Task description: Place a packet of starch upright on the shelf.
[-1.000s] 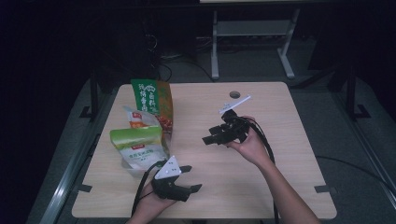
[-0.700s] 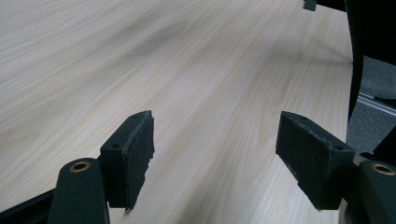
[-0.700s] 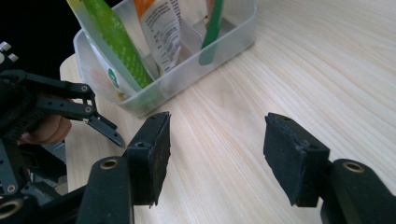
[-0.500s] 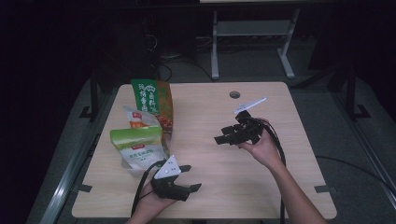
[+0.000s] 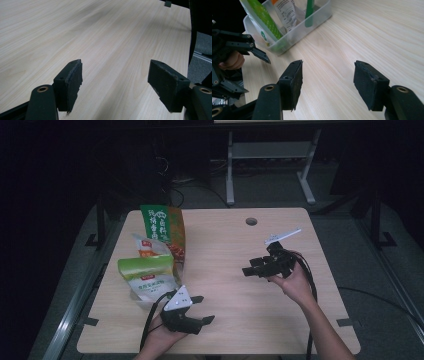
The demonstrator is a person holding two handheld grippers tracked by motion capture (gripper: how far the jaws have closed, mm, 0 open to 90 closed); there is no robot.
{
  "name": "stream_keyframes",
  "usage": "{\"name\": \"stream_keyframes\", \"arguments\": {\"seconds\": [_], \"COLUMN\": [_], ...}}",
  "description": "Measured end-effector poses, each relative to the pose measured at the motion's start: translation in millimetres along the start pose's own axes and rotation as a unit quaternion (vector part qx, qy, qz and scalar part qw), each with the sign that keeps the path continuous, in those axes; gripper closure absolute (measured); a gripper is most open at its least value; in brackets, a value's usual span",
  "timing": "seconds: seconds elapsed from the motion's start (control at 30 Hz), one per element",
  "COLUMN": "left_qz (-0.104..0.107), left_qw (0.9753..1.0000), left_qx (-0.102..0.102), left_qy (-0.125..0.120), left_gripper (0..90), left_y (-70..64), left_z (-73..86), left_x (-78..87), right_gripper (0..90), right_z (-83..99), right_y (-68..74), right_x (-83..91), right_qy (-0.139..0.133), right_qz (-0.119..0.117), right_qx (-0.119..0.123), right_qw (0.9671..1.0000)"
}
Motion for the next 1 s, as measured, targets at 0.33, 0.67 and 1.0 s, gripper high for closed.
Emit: {"name": "stream_keyframes", "arguments": {"seconds": [0.33, 0.67, 1.0], "left_qz": [-0.002, -0.004, -0.002], "left_qw": [1.0000, 1.0000, 1.0000], "left_qx": [0.002, 0.004, 0.001], "left_qy": [-0.003, -0.004, 0.001], "left_gripper": [27.6, 27.6, 27.6], "left_y": [0.7, 0.6, 1.2], "left_z": [0.4, 0.7, 1.6], "left_x": [-0.2, -0.3, -0.1], "right_gripper": [39.2, 38.9, 38.4], "right_z": [18.9, 36.7, 55.3], "right_y": [-16.0, -26.9, -36.4], "right_x": [14.2, 26.6, 31.3], "right_qy": [-0.008, -0.017, -0.017], "right_qz": [0.007, 0.010, 0.012], "right_qx": [-0.022, -0.038, -0.056], "right_qw": [0.9997, 0.9991, 0.9982]}}
Point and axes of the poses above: each handheld gripper's, and its own axes: x roughly backward along the jaws, z roughly out of its underside, y roughly to its left, the point moved 1 cm from there along -x, roughly forward along the jaws, and after that the axes turned 15 degrees about -x, right-handed, at the moved point
